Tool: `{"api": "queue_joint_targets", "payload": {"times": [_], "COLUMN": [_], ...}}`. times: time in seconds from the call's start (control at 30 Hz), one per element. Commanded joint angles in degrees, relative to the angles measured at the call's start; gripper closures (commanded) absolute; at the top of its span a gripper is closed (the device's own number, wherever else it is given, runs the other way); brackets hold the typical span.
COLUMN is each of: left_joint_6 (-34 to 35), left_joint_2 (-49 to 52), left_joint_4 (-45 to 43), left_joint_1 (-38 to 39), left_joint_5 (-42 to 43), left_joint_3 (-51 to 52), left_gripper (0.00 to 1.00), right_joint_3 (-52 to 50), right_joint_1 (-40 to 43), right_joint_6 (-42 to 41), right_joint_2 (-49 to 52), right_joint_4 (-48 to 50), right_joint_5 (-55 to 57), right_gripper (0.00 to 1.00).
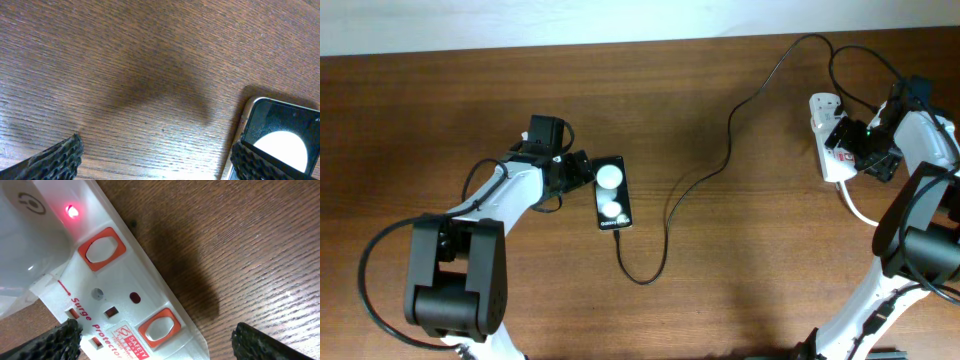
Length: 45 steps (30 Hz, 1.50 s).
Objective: Plug charger to phone and switch on socket
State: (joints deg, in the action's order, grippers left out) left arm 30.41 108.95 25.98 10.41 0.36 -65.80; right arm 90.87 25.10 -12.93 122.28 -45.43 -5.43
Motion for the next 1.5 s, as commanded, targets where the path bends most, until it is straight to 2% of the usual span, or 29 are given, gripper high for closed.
{"api": "queue_joint_targets", "payload": {"times": [0.0,0.9,1.17,1.47], "left_joint_6": [-0.1,-0.1,-0.1,-0.1], "left_joint_2": [0.7,0.4,-8.9,-14.9], "left_joint_4": [0.5,0.5,0.5,0.7], "left_joint_1": [-0.3,-0.3,-0.3,-0.3], "left_joint_5": [-0.2,-0.2,-0.2,-1.7], "left_joint_3": [0.9,0.9,0.9,0.9], "left_gripper": [0.01,0.01,0.01,0.01], "right_joint_3": [-0.2,-0.2,-0.2,-0.2], "right_joint_1": [0.0,0.0,0.0,0.0], "right_joint_6": [0.9,0.9,0.9,0.9], "right_joint_2": [1.1,1.1,1.1,1.1], "right_joint_4": [-0.2,-0.2,-0.2,-0.2], "right_joint_5": [1.8,1.8,1.8,1.8], "right_gripper": [0.01,0.01,0.01,0.01]}}
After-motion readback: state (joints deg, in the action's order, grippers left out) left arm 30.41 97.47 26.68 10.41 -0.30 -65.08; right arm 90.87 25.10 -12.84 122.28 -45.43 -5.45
